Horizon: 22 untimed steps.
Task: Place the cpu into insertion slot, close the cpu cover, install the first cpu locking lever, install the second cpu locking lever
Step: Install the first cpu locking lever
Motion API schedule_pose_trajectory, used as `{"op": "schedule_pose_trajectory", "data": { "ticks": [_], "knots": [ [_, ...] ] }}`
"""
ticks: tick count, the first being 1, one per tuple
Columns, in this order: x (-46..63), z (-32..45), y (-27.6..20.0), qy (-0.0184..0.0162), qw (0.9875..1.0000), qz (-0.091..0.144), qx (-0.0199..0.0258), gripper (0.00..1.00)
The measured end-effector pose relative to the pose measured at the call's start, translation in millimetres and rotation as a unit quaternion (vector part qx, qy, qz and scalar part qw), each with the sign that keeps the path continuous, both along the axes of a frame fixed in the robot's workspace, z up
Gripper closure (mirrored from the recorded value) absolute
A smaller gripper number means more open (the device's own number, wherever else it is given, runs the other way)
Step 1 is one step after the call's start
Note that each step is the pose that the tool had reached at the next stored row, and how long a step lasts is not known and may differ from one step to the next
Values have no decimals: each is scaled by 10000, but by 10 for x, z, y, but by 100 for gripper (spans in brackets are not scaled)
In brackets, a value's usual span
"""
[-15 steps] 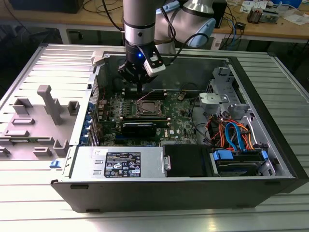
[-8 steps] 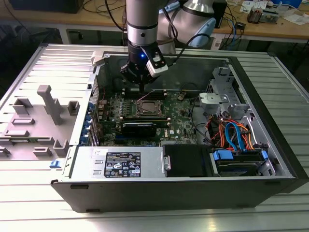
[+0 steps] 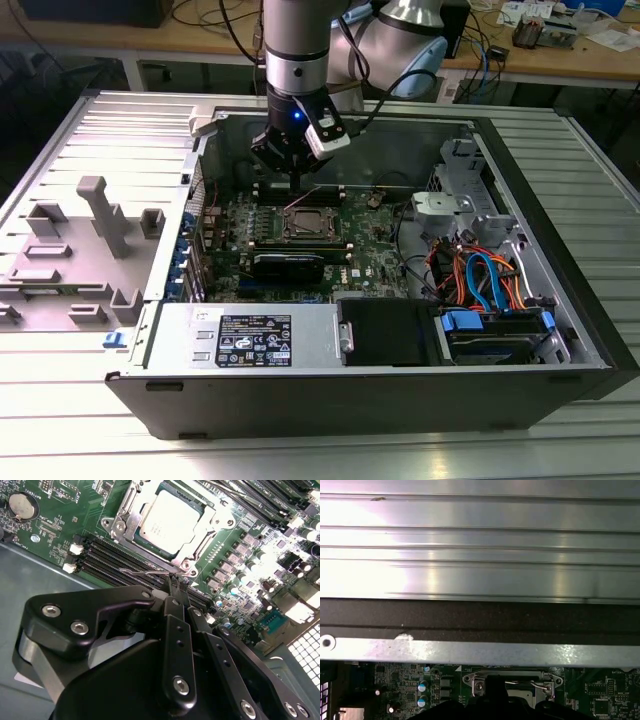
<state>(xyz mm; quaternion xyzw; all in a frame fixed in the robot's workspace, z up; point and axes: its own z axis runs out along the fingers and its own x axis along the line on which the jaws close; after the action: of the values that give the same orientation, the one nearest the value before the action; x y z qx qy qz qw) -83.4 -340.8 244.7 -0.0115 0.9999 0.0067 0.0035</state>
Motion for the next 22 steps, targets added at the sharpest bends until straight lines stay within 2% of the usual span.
{"op": "schedule_pose_trajectory", "data": {
  "ticks": [9, 11, 17, 22],
  "knots": [
    [0, -1, 0, 0, 10000, 0, 0, 89],
    [0, -23, 3, -11, 10000, 1, -2, 89],
    [2, -74, 63, -16, 10000, 1, -37, 89],
    [2, -102, 63, -15, 10000, 1, -67, 89]
  ]
}}
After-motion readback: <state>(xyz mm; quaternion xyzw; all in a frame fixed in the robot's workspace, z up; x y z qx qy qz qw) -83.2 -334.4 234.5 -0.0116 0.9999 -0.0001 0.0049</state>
